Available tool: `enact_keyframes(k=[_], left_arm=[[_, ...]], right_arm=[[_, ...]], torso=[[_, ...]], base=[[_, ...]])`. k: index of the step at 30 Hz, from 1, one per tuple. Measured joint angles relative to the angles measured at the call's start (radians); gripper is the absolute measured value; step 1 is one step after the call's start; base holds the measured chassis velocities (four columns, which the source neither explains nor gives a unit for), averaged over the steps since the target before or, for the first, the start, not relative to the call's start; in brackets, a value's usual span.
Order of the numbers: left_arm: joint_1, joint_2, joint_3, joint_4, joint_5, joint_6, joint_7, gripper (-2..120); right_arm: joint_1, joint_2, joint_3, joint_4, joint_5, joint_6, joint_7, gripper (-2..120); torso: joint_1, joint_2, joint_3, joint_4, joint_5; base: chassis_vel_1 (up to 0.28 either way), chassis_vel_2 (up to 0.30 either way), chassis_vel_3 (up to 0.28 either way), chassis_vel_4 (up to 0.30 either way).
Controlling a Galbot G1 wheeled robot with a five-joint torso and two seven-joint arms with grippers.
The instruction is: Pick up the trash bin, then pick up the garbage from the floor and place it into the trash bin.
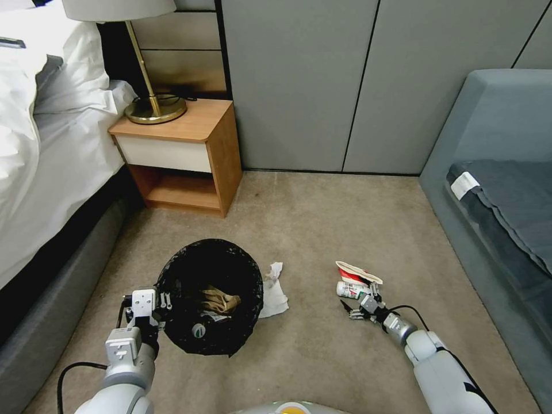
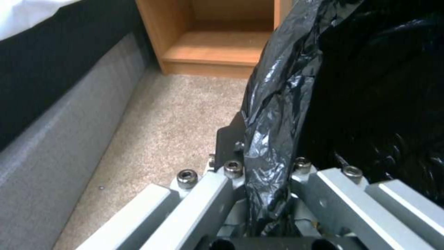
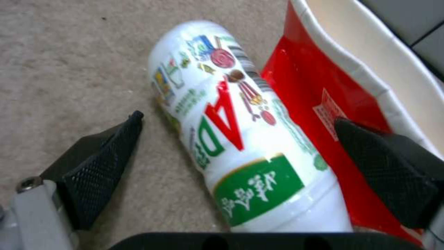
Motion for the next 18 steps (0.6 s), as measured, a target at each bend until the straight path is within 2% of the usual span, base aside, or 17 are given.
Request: enact_keyframes(k=[10,16,18], left_arm=[[0.014,0.0,-0.004,-0.006,0.006,0.0,-0.001,1],[0.023,-0.003,-0.006,-0.017,0.009,0.001,-0.001,1],[0.024,-0.003,-0.007,-0.018,0.009,0.001,-0.001,1]], right_arm=[[0.061,0.007,0.051,-0.115,0.028,0.006,-0.051,100],[0.088,0.02,0.07,-0.193,0.097,0.008,-0.104,80],[0.088,0.021,0.071,-0.198,0.102,0.008,-0.107,79]], torso=[[0.0,0.0,0.0,-0.0002,-0.0006],[0.0,0.0,0.0,-0.0004,-0.0006],[0.0,0.0,0.0,-0.0004,-0.0005]], base=[[0.0,0.0,0.0,0.0],[0.0,0.0,0.0,0.0],[0.0,0.0,0.0,0.0]])
